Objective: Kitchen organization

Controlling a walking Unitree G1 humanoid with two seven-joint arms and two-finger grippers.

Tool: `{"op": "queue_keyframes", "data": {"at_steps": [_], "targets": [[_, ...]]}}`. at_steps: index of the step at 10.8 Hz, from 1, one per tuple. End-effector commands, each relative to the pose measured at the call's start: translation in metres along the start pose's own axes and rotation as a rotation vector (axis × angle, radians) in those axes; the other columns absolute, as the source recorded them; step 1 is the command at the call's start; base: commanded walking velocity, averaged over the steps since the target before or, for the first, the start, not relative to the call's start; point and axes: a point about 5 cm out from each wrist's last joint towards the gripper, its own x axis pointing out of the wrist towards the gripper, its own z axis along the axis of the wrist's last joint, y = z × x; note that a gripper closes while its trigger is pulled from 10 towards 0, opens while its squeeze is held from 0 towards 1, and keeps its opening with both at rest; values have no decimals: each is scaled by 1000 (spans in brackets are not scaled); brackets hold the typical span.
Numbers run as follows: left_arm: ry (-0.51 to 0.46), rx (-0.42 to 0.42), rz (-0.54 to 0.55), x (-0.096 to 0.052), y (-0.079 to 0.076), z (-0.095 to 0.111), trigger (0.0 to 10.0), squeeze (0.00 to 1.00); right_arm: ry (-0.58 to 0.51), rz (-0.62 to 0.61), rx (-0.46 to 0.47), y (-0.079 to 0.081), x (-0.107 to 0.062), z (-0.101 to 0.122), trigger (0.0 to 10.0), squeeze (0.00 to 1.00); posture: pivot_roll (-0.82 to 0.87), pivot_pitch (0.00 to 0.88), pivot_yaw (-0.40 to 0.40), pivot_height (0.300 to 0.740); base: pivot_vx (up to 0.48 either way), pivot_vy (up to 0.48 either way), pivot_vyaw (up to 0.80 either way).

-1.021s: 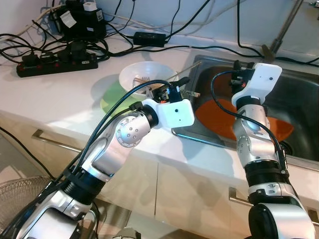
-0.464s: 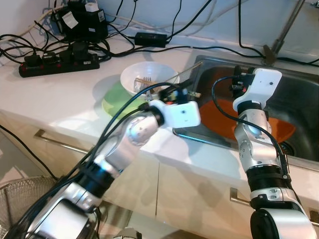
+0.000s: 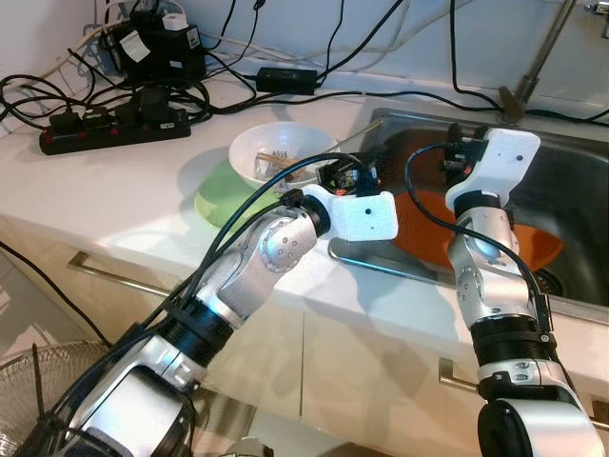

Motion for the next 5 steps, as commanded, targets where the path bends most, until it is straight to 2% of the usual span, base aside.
{"op": "queue_keyframes", "data": {"at_steps": [1,5], "targets": [[9,22,8,2,4,0,0,0,-8,-5,3,-1,-1,3,10000,0,190,41,20,725,0,0,0],[30,28,16,3,7,-4,0,0,-4,-7,4,-1,0,3,10000,0,193,50,18,725,0,0,0]]}}
